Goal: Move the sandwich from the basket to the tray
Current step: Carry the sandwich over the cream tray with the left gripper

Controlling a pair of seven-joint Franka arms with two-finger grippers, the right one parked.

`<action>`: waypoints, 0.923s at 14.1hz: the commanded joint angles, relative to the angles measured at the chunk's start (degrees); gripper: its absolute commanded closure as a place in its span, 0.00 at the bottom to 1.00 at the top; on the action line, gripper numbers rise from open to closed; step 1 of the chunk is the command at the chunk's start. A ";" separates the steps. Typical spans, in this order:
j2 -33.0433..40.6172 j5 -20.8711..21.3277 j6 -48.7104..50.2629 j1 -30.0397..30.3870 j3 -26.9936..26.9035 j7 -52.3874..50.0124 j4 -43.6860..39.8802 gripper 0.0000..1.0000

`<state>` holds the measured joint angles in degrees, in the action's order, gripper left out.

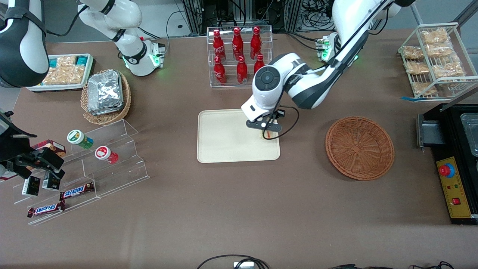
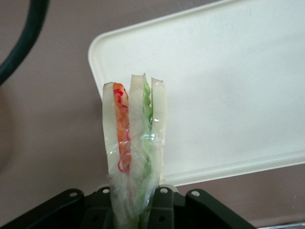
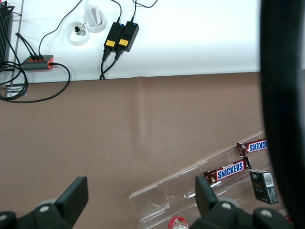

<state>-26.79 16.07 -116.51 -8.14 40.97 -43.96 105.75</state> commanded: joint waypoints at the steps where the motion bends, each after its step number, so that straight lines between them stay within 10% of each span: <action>1: -4.57 4.83 -0.38 -1.71 0.08 -5.33 -2.21 0.99; 9: -11.35 8.54 -3.55 -3.90 -0.27 -7.80 -1.86 0.93; 13: -12.76 9.15 -3.55 -3.91 -0.27 -8.41 -1.77 0.74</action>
<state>-38.26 23.75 -120.24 -11.31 40.82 -50.69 105.57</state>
